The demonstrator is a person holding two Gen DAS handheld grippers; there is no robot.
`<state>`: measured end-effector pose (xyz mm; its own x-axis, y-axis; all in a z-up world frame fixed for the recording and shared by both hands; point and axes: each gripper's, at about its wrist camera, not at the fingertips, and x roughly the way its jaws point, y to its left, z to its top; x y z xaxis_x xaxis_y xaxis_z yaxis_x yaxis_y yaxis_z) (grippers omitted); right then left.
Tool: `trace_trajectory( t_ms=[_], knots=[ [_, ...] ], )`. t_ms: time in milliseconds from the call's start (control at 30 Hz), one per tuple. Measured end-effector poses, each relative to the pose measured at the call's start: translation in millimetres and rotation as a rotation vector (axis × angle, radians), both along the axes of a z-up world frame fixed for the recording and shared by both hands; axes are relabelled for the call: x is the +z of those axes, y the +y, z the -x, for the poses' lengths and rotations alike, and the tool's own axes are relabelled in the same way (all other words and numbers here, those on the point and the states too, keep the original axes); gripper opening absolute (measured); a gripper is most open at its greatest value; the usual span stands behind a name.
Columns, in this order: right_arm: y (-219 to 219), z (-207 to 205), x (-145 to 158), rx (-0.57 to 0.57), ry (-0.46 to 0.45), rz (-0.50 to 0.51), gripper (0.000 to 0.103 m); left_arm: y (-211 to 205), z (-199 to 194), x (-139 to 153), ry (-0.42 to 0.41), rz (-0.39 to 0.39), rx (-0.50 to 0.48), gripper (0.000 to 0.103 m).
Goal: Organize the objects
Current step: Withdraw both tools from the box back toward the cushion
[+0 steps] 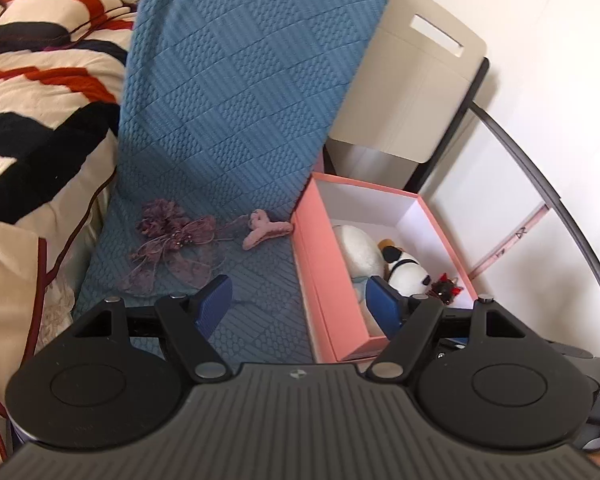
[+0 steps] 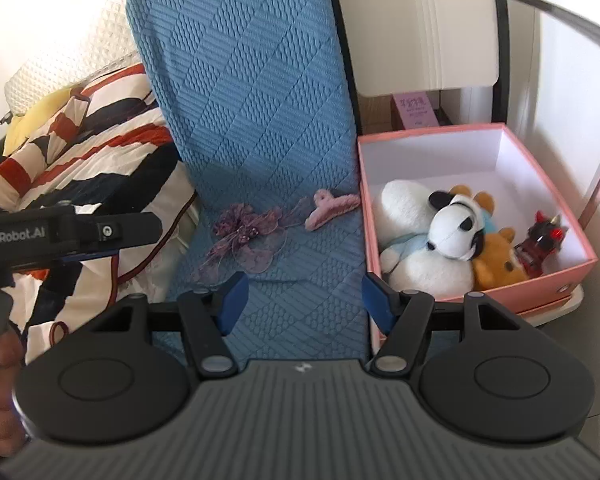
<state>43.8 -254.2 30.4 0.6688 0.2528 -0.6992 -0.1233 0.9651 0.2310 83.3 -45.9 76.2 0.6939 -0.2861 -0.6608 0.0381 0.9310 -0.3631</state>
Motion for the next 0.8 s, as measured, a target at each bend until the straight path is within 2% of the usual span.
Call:
trace_trajectory(
  t_ms=[133,200,267,300,367,667,800],
  knots=[
    [8,-8,-16,0.018,-0.001,0.0,0.065,5,-9,-18,0.003,-0.009,0.014,0.079],
    [11,-15,-26,0.017,0.002,0.011,0.065,8,-15,-28,-0.002,-0.011,0.022,0.086],
    [14,-21,-36,0.018,0.005,0.01,0.067,13,-22,-38,-0.011,-0.005,0.04,0.09],
    [14,-24,-40,0.019,0.008,0.008,0.082,16,-26,-44,-0.013,-0.001,0.047,0.092],
    [16,-30,-49,0.022,0.012,-0.003,0.103,21,-34,-56,-0.013,0.001,0.057,0.093],
    [27,-72,-102,0.025,0.053,-0.021,0.103,42,-77,-117,-0.01,-0.024,0.132,0.094],
    [38,-88,-125,0.033,0.051,-0.005,0.103,52,-97,-149,0.025,-0.043,0.161,0.094]
  ],
)
